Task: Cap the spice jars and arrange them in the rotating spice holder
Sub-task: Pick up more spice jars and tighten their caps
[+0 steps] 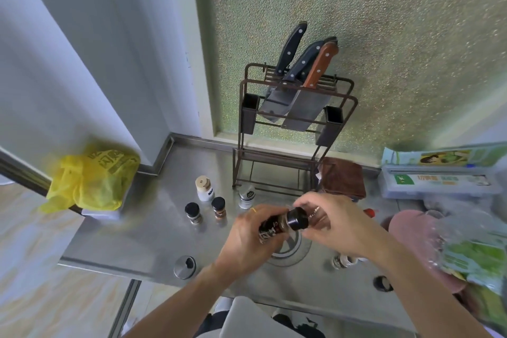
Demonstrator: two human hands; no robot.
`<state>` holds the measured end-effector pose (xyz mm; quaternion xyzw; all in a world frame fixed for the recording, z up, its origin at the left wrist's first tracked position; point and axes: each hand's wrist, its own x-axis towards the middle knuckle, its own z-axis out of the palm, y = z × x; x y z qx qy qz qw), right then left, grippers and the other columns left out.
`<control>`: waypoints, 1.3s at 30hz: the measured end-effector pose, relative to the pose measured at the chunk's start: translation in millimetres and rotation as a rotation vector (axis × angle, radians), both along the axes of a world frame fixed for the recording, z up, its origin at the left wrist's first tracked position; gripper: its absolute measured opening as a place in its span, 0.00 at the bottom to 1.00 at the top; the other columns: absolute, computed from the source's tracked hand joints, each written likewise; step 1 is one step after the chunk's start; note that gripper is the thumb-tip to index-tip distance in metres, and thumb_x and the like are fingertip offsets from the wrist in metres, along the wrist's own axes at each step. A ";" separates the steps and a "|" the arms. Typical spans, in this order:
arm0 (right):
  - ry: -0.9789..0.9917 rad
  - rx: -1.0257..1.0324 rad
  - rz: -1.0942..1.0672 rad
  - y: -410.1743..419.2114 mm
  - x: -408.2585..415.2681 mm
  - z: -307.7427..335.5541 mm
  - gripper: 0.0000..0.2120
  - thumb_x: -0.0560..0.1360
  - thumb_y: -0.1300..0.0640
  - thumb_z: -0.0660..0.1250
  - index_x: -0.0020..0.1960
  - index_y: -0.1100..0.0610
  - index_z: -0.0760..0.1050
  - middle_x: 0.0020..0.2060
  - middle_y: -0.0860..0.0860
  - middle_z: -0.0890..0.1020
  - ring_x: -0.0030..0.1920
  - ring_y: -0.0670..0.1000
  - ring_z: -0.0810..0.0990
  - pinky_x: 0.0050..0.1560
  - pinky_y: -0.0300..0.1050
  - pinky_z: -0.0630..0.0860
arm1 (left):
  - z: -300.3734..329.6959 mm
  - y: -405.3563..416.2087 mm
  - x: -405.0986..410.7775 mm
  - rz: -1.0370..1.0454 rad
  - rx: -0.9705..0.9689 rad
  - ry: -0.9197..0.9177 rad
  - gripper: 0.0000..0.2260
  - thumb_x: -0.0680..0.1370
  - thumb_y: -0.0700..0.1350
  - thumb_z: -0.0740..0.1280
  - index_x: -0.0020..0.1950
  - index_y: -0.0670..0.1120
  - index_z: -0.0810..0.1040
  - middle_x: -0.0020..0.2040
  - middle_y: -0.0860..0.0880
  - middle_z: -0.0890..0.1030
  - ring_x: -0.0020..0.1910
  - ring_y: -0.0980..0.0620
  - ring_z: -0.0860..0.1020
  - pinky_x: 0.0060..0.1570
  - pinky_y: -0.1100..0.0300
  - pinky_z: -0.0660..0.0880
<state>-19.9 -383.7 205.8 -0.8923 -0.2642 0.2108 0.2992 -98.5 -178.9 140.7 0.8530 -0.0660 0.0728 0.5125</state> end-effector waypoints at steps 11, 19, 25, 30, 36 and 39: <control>-0.044 -0.030 -0.058 7.0 -5.6 -2.1 0.13 0.70 0.43 0.75 0.52 0.44 0.79 0.38 0.41 0.84 0.38 0.38 0.83 0.41 0.37 0.81 | -4.2 4.9 -1.3 -0.062 0.001 -0.003 0.19 0.74 0.42 0.77 0.65 0.49 0.80 0.52 0.58 0.82 0.50 0.61 0.80 0.51 0.69 0.75; 0.042 0.243 0.099 -3.2 -7.6 4.5 0.24 0.70 0.67 0.77 0.60 0.45 0.81 0.53 0.40 0.82 0.56 0.43 0.84 0.48 0.29 0.79 | 9.1 17.5 6.5 -0.322 -0.513 0.419 0.16 0.79 0.36 0.69 0.67 0.38 0.78 0.50 0.39 0.81 0.44 0.43 0.75 0.43 0.53 0.73; -0.025 0.179 0.062 -4.2 -9.6 11.5 0.14 0.68 0.51 0.80 0.52 0.45 0.84 0.44 0.40 0.86 0.44 0.41 0.86 0.43 0.39 0.83 | 12.5 14.6 0.8 -0.313 -0.491 0.379 0.17 0.78 0.32 0.70 0.67 0.39 0.79 0.49 0.48 0.85 0.44 0.54 0.82 0.47 0.63 0.77; -0.261 -0.046 -0.056 5.2 -22.8 9.2 0.18 0.68 0.31 0.70 0.40 0.46 0.80 0.31 0.43 0.81 0.32 0.42 0.80 0.33 0.34 0.75 | 5.9 12.8 -4.3 -0.210 -0.293 0.290 0.19 0.76 0.38 0.75 0.65 0.50 0.81 0.54 0.51 0.86 0.52 0.54 0.84 0.56 0.59 0.79; -0.147 -0.154 -0.012 4.4 -27.0 10.3 0.15 0.73 0.38 0.69 0.42 0.49 0.80 0.33 0.47 0.84 0.33 0.43 0.83 0.36 0.41 0.79 | 7.0 11.9 -9.3 -0.175 -0.239 0.282 0.19 0.75 0.37 0.76 0.64 0.49 0.81 0.55 0.52 0.85 0.55 0.53 0.84 0.61 0.51 0.80; -0.117 -0.192 -0.014 7.3 -31.7 8.1 0.22 0.72 0.31 0.66 0.51 0.48 0.78 0.38 0.46 0.84 0.36 0.43 0.82 0.38 0.40 0.79 | 5.2 12.1 -10.8 -0.177 -0.233 0.269 0.18 0.75 0.37 0.76 0.63 0.47 0.81 0.56 0.50 0.85 0.56 0.51 0.84 0.62 0.49 0.79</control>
